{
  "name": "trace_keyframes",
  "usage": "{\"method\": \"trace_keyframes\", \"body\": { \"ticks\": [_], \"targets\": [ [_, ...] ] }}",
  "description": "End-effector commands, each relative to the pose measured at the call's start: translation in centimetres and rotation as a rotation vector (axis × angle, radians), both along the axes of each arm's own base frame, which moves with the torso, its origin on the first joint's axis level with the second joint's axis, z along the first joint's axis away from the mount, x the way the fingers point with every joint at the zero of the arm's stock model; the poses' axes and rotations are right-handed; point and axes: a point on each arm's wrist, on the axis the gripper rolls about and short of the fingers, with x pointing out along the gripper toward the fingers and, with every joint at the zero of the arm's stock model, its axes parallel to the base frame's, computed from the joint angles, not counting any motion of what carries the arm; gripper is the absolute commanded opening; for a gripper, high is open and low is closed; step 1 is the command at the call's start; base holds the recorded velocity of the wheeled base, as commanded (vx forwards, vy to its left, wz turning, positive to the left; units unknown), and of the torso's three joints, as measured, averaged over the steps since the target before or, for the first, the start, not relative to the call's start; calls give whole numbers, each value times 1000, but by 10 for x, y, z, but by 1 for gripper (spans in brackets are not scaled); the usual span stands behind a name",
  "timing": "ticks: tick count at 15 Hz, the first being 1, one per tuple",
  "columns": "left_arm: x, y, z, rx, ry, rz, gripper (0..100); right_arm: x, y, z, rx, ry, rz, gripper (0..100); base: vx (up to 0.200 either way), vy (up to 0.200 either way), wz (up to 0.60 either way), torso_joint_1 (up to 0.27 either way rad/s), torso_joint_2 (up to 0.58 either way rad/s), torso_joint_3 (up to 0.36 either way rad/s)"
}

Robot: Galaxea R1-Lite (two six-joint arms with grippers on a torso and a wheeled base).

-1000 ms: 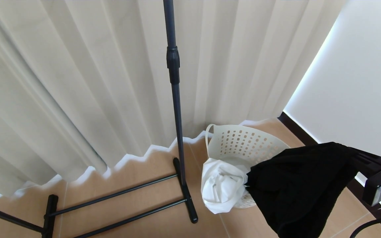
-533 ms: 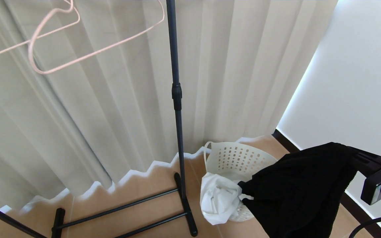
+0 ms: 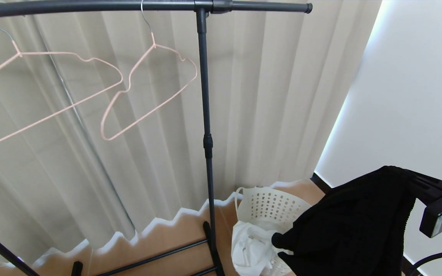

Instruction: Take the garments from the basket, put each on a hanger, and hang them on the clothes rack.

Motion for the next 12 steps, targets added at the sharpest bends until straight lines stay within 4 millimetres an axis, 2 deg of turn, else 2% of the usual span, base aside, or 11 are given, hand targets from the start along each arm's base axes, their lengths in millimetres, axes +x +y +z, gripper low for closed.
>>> {"method": "trace_keyframes", "body": {
  "ticks": [1, 7, 12],
  "targets": [
    [0, 0, 0, 3, -1, 0, 100, 0, 0, -1, -2, 3, 0, 0, 0, 0, 0, 134, -491, -232],
    [0, 0, 0, 5, -1, -3, 100, -2, 0, 1, 1, -10, 2, 0, 0, 0, 0, 172, -503, -316],
    [0, 0, 0, 5, -1, -3, 100, -1, 0, 2, -1, -9, 0, 0, 0, 0, 0, 215, -547, -443]
  ]
}}
